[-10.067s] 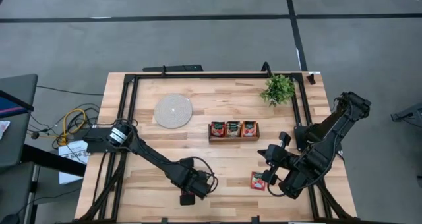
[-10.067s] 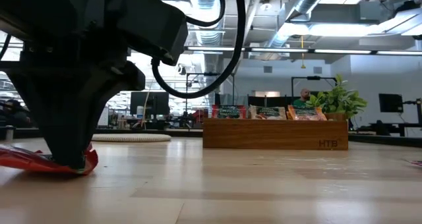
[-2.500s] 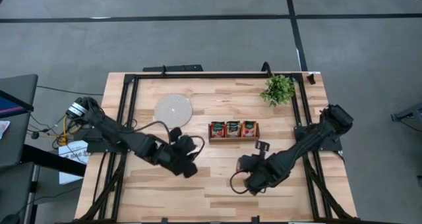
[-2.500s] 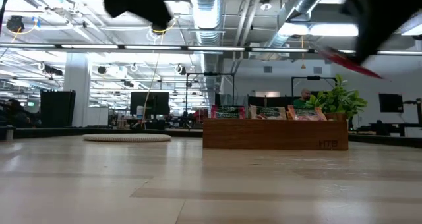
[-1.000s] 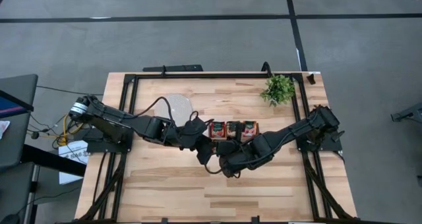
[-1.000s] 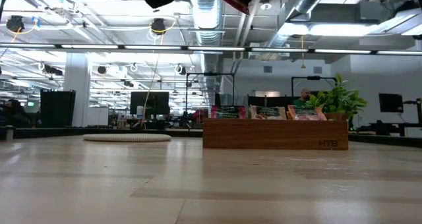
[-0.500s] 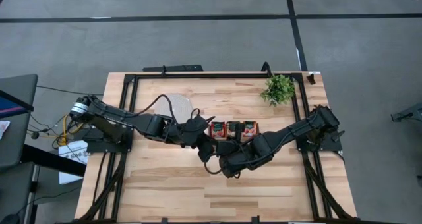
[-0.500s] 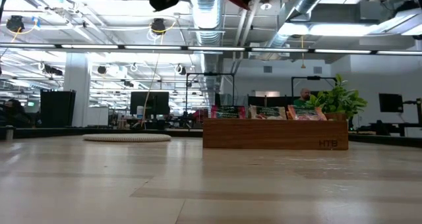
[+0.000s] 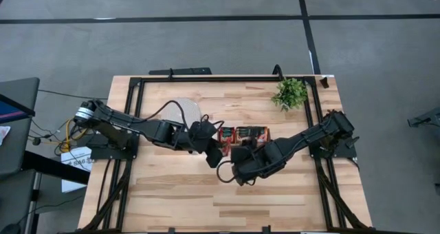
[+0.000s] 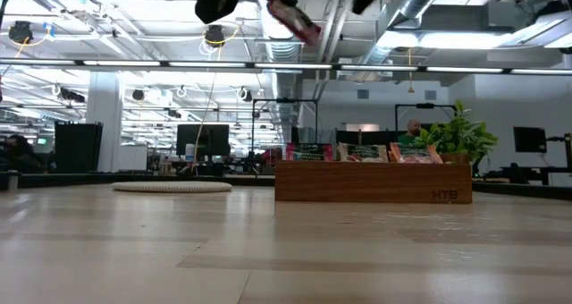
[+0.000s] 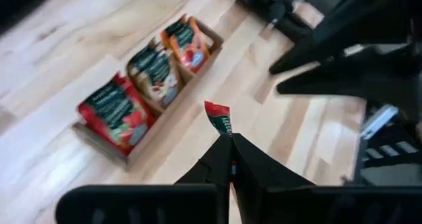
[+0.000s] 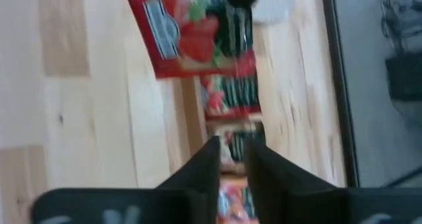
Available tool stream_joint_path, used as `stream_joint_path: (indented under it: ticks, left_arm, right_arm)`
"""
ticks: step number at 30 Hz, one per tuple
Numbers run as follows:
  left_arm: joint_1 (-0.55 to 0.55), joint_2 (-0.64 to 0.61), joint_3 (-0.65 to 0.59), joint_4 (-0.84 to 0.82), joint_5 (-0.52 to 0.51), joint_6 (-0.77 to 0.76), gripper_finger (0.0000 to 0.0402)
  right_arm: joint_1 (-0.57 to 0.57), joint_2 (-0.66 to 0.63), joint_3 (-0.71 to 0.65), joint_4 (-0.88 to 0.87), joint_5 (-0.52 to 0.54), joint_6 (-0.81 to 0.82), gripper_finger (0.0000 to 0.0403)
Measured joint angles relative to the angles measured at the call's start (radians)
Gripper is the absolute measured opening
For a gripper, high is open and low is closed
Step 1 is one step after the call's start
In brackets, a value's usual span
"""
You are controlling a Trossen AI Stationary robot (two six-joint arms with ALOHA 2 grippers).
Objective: Pick & Place Tea
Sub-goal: Put the red tea bag into the left section of the wooden organizer
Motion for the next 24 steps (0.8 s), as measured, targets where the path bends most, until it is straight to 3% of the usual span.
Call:
stream_joint_path:
  ticks: [6, 11, 24]
  left_arm:
    - [0.000, 0.062, 0.000, 0.029, -0.075, 0.070, 0.0000]
    - [0.021, 0.149, 0.000, 0.096, -0.128, 0.192, 0.0000]
    - [0.173, 0.288, -0.001, 0.151, -0.160, 0.398, 0.0000]
  right_arm:
    - [0.007, -0.002, -0.008, -0.176, -0.059, 0.128, 0.0122]
    - [0.064, -0.002, -0.051, -0.250, -0.074, 0.239, 0.0151]
    - [0.255, -0.012, -0.124, -0.253, -0.074, 0.535, 0.0126]
